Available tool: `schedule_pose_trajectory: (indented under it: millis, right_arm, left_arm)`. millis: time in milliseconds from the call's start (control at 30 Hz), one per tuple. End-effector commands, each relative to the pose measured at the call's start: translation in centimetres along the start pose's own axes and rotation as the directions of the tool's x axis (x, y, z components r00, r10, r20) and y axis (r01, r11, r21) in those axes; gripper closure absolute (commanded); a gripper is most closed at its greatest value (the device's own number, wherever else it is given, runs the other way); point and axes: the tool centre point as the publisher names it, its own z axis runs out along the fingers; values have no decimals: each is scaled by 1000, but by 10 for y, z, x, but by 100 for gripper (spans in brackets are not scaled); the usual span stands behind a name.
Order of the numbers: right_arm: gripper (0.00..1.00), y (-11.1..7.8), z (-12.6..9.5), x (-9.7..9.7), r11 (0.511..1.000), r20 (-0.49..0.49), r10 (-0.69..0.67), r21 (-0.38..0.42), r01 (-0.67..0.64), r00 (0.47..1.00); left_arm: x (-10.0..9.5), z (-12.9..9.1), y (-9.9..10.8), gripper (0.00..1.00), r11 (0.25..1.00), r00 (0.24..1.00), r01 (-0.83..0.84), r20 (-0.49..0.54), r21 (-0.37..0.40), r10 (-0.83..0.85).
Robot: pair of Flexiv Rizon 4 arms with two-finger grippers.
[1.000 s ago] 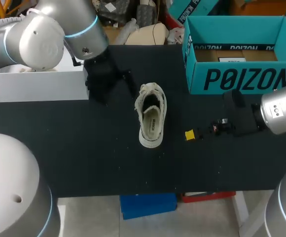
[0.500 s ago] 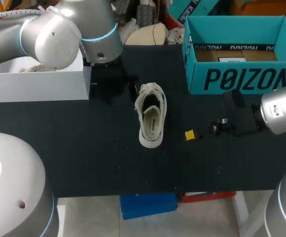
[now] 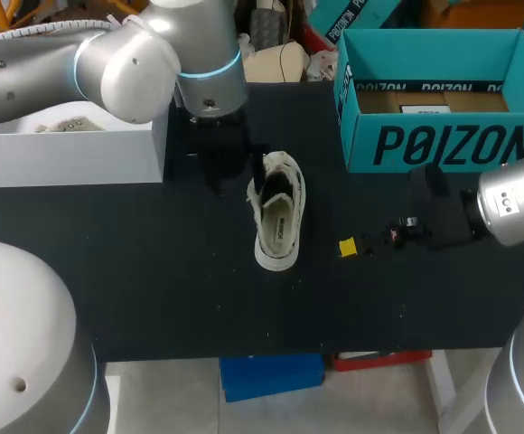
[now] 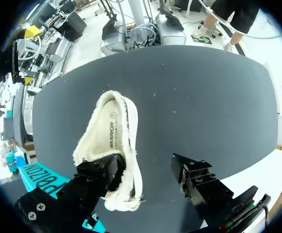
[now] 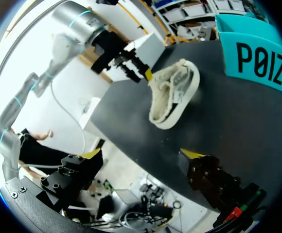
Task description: Take the shoe out of the shoebox, open the shoe tongue, remove and reinsert the insole, then place the shoe into the shoebox
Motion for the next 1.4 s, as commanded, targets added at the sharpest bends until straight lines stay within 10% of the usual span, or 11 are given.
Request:
schedule_pose_trajectory:
  millis: [33, 233, 800, 1033, 1133, 1400]
  right_arm:
    - [0, 1, 1, 1, 1000, 2, 2, 1, -2, 1000]
    - [0, 1, 1, 1, 1000, 2, 2, 1, -2, 1000]
    - [0, 1, 1, 1, 1000, 2, 2, 1, -2, 1000]
    - [0, 1, 1, 1, 1000, 2, 2, 1, -2, 1000]
    - [0, 1, 1, 1, 1000, 2, 2, 1, -2, 1000]
    - [0, 1, 1, 1, 1000, 2, 2, 1, -2, 1000]
  left_arm:
    - [-12, 14, 10, 28, 1000, 1000, -3, -20, 23, 4]
    - [-15, 30, 15, 51, 1000, 998, -17, -63, 21, 18]
    - [-20, 74, 15, 58, 997, 997, 47, -68, 55, -43]
    - [-22, 81, 19, 71, 997, 996, 63, -67, 44, -60]
    - [-24, 83, 19, 100, 999, 997, 46, -69, 28, -44]
    - [-28, 65, 18, 100, 1000, 999, 13, -42, -10, -13]
